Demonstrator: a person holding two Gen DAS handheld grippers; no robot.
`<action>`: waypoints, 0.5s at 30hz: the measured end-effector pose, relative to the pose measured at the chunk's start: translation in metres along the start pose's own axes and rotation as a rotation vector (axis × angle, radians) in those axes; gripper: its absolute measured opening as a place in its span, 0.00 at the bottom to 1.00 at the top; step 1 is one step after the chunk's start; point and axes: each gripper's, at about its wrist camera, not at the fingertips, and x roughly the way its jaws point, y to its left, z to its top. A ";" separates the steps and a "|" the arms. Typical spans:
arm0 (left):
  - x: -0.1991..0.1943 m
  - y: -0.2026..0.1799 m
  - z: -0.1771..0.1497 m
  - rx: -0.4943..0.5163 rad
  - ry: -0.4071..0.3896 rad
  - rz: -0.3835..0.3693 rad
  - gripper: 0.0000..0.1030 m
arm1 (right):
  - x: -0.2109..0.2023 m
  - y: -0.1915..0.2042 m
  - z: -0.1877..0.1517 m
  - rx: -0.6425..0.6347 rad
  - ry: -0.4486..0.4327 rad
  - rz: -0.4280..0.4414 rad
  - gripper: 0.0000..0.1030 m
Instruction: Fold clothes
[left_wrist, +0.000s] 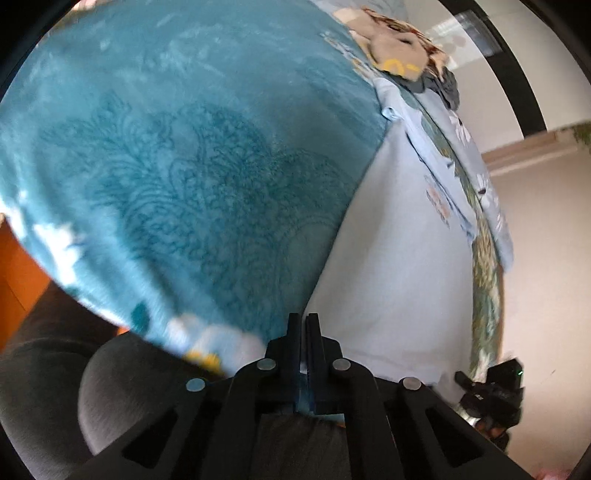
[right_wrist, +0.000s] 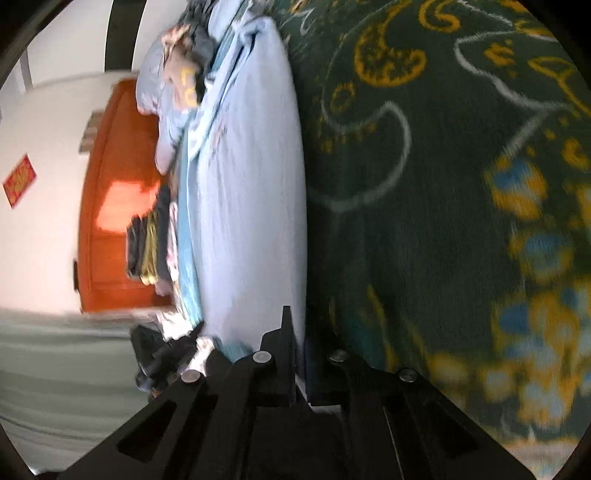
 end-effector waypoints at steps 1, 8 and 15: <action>-0.003 0.001 -0.002 -0.003 -0.004 -0.003 0.03 | -0.002 0.001 -0.001 0.002 0.000 0.020 0.03; -0.025 -0.010 0.022 -0.082 -0.029 -0.177 0.03 | -0.020 0.009 -0.005 0.015 -0.002 0.157 0.03; -0.041 -0.035 0.082 -0.171 -0.073 -0.348 0.03 | -0.024 0.035 0.052 0.013 -0.099 0.405 0.03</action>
